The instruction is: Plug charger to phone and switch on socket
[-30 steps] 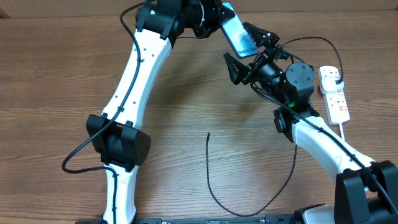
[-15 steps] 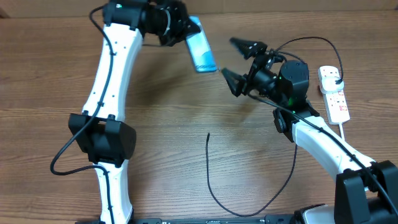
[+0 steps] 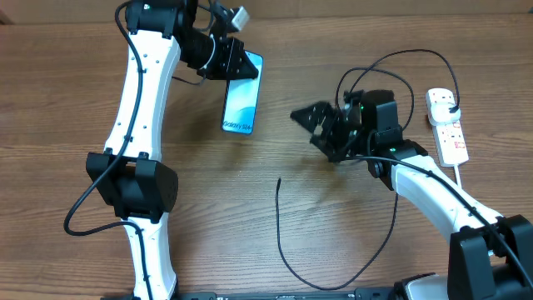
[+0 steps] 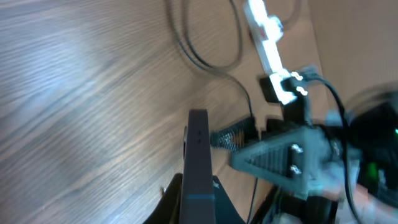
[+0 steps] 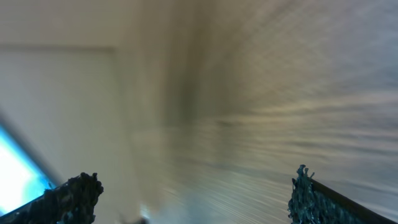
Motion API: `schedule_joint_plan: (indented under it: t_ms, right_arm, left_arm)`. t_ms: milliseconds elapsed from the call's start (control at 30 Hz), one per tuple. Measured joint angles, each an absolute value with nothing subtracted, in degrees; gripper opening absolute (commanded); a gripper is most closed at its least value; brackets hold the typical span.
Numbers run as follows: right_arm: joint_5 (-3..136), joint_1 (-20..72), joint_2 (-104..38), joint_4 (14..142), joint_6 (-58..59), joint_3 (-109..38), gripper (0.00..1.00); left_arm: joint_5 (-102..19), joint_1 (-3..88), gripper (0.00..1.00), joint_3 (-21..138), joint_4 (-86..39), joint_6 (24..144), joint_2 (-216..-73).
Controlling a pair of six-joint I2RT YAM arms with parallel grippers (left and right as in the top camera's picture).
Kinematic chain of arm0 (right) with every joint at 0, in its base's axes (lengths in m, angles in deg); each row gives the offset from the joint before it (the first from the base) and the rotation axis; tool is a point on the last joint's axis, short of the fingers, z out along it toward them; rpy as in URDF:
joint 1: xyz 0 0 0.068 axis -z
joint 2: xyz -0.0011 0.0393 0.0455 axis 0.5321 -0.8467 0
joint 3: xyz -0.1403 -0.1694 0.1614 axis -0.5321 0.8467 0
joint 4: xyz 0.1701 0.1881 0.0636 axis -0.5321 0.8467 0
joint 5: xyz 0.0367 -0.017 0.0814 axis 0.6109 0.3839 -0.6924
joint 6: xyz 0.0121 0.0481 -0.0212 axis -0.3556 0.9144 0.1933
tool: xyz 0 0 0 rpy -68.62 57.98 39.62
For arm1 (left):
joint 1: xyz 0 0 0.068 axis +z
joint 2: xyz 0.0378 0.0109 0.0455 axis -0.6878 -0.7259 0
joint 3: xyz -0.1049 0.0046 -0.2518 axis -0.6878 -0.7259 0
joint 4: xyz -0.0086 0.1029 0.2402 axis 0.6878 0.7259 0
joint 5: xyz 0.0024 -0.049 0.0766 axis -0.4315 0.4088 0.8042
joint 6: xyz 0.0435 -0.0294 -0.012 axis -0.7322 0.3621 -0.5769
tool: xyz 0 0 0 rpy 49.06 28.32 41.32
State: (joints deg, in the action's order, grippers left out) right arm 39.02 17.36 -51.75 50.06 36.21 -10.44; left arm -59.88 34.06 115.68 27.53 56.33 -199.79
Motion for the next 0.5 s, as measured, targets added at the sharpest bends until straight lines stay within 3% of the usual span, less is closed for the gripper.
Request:
schedule_joint_plan:
  t_ms: [233, 500]
  right_arm:
    - [38.97, 17.39, -51.75, 57.42, 22.29, -10.42, 1.0]
    - [41.73, 17.36, -51.75, 59.54, 16.93, -10.42, 1.0]
  left_arm:
    - [-65.5, 34.06, 0.04, 115.68, 31.46, 40.27, -199.79]
    - [-68.73, 34.06, 0.04, 115.68, 31.64, 34.17, -199.79]
